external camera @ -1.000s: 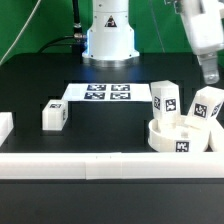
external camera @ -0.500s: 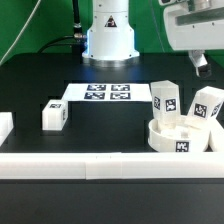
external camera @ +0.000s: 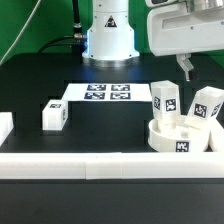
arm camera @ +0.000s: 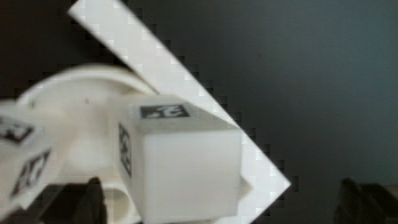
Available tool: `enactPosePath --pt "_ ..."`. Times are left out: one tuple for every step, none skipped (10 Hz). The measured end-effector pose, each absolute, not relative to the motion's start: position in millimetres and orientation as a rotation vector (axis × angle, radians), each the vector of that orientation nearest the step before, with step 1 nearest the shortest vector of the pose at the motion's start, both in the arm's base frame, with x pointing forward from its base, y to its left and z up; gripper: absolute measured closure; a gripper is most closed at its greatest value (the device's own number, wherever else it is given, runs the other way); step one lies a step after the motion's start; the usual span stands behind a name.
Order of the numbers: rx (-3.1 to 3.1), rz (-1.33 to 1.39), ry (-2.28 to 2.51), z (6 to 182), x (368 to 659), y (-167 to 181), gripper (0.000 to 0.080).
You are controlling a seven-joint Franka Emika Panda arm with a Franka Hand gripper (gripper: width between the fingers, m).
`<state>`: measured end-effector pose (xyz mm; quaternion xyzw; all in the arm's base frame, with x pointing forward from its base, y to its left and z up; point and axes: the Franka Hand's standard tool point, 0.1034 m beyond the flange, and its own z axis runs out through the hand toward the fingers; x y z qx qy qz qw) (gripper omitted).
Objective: Assemble stool
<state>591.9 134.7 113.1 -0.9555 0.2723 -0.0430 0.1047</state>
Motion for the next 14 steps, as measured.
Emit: enactPosePath --pt "-2.889 -0.107 0.599 111.0 591.5 133.8 0.0150" --pt "-2.944 -0.088 0.417 109.7 593.9 134.5 0.0150" --pt "-2.968 -0.100 0.317 110.4 596.5 135.3 0.0150" --pt "-2.977 -0.108 0.252 110.2 596.8 133.7 0.0150" --pt "-2.991 -0.118 0.129 110.0 597.1 132.2 0.0150" --pt "-2.994 -0.121 0.089 110.0 597.1 132.0 0.0150" --pt "-3.008 -0.129 -0.063 109.2 597.1 130.7 0.0150" --pt "-3.040 -0.126 -0.346 103.2 596.3 129.7 0.0150" --pt "-3.035 -0.117 -0.566 97.5 595.5 127.1 0.0150" --pt "-3.034 -0.106 -0.608 95.3 593.9 126.4 0.0150" --pt "-3.024 -0.096 -0.753 92.5 592.2 125.8 0.0150" --pt "-3.010 -0.087 -0.849 90.0 590.6 125.4 0.0150" --pt "-3.001 -0.083 -0.891 89.0 589.7 124.5 0.0150" --pt "-2.975 -0.088 -1.005 88.5 590.1 123.6 0.0150"
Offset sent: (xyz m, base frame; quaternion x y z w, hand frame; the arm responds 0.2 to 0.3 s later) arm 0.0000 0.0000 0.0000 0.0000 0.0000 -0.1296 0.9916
